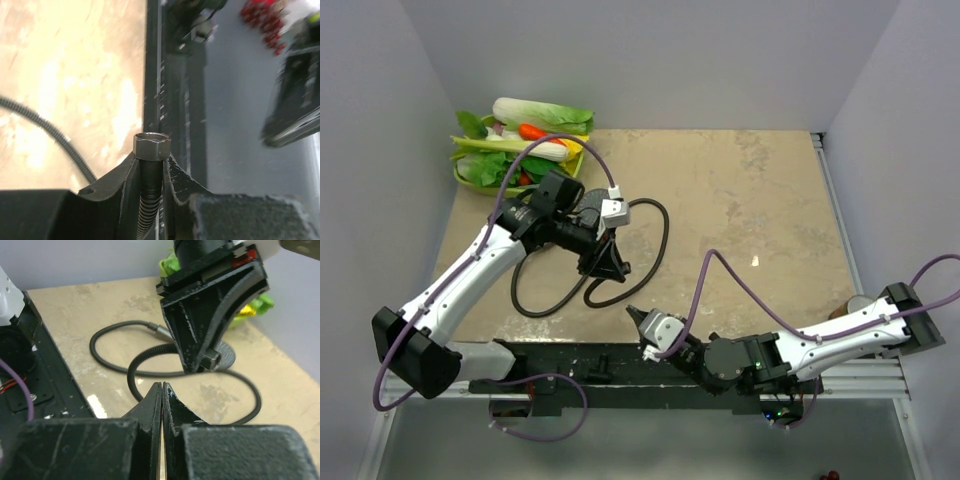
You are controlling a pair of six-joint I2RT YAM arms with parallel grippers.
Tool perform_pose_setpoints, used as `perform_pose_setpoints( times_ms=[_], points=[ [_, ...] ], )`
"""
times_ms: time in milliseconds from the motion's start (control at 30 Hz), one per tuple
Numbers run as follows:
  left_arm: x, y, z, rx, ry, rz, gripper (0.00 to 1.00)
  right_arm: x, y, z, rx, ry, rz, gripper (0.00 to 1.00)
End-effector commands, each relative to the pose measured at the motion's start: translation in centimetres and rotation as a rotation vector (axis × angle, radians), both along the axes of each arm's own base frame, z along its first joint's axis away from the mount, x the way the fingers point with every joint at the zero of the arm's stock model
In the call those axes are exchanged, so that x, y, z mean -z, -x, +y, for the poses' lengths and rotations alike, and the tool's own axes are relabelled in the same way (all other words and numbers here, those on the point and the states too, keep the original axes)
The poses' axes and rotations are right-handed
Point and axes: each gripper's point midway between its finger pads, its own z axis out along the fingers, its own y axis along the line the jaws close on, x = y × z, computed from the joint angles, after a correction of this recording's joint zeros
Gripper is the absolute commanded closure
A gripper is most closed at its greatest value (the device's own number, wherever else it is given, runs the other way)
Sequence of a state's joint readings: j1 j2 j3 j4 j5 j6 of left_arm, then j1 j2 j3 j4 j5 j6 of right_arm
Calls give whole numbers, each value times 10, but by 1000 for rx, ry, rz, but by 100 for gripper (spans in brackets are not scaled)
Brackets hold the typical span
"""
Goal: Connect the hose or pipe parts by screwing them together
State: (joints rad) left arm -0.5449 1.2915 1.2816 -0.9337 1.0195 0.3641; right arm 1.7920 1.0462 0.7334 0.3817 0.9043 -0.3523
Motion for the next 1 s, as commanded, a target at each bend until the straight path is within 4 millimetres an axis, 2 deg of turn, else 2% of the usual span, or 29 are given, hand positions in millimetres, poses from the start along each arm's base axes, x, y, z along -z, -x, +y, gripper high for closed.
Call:
perform_pose_setpoints(
  times_ms=[0, 67, 100, 133, 200, 233, 333, 367, 500, 567, 600, 700, 833, 967],
  points=[
    [61, -17, 20, -32, -174, -123, 100, 32, -2, -16, 43, -40, 161, 100],
    [77, -25, 27, -60, -227, -160, 100, 57, 9, -10, -15, -21, 227, 100],
    [87, -31, 27, -84, -241, -170, 100, 66, 15, -5, -39, -23, 264, 91],
    [96, -41, 32, -122, -288, -196, 100, 84, 25, 5, -83, 10, 304, 75],
    [114, -55, 37, -166, -357, -208, 100, 104, 38, 15, -131, 55, 349, 68],
    [124, -68, 46, -219, -424, -238, 100, 123, 45, 24, -138, 93, 384, 61],
    [148, -93, 61, -304, -531, -300, 100, 139, 71, 49, -230, 85, 497, 50],
    [154, -99, 64, -321, -550, -311, 100, 155, 81, 59, -255, 106, 533, 49],
    [160, -106, 68, -349, -559, -286, 100, 186, 94, 75, -235, 117, 649, 44],
    [160, -105, 69, -351, -549, -282, 100, 192, 95, 82, -209, 95, 697, 43],
    [160, -105, 69, -351, -545, -284, 100, 202, 93, 83, -182, 107, 700, 43],
    [162, -104, 74, -358, -545, -278, 100, 209, 83, 90, -140, 66, 747, 44],
    [166, -104, 83, -372, -545, -261, 100, 206, 59, 96, -102, -26, 789, 44],
    [162, -104, 88, -375, -535, -262, 100, 215, 46, 100, -70, -35, 837, 46]
  ],
)
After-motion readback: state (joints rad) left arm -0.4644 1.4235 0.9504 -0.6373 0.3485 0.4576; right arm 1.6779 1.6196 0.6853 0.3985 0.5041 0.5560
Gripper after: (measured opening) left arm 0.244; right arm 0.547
